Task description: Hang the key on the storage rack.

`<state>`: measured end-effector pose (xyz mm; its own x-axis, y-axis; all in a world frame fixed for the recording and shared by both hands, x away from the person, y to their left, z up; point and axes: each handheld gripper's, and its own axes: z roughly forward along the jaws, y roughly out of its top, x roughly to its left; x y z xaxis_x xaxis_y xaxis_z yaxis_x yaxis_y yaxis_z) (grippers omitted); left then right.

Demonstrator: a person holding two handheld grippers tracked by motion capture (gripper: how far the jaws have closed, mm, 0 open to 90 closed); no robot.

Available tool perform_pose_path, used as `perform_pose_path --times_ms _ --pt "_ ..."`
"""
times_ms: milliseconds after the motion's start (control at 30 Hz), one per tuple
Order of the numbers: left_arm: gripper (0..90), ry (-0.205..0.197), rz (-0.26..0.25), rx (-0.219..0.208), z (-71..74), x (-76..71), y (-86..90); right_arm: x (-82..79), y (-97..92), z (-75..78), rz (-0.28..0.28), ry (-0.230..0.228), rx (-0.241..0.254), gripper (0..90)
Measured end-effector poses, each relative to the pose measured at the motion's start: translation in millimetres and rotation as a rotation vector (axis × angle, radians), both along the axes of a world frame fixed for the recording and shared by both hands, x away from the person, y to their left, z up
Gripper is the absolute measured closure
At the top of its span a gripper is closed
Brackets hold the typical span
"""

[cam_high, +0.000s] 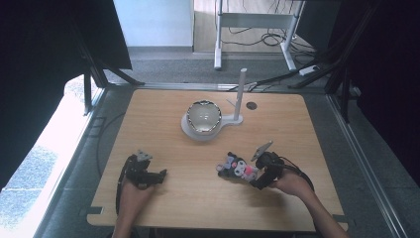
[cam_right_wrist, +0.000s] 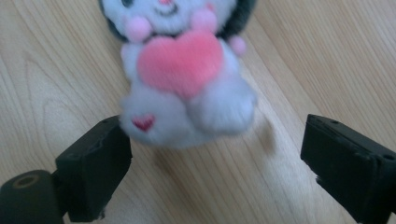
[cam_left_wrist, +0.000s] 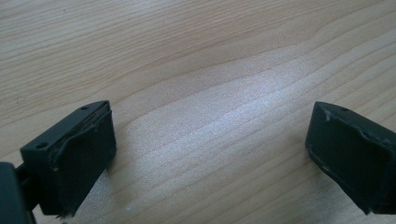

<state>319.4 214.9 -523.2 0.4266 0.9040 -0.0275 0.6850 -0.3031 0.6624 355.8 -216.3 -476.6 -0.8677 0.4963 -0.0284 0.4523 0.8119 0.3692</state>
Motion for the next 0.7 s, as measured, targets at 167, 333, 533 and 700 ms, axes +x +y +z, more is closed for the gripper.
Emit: perform_pose_path --times_ms 167,333,533,700 --pt "1.5 0.001 -0.001 0.000 0.1 0.0 0.1 5.5 13.7 2.9 0.034 0.035 -0.044 13.2" --pt "1.5 0.001 0.000 0.000 0.0 0.0 0.0 12.2 28.7 5.7 0.063 0.067 -0.082 13.4" --pt "1.5 0.000 0.000 0.000 0.0 0.0 0.0 19.3 47.2 4.2 0.073 0.112 -0.161 15.5" --pt "1.5 0.000 0.000 0.000 0.0 0.0 0.0 26.1 58.7 1.1 0.087 0.127 -0.212 25.3"
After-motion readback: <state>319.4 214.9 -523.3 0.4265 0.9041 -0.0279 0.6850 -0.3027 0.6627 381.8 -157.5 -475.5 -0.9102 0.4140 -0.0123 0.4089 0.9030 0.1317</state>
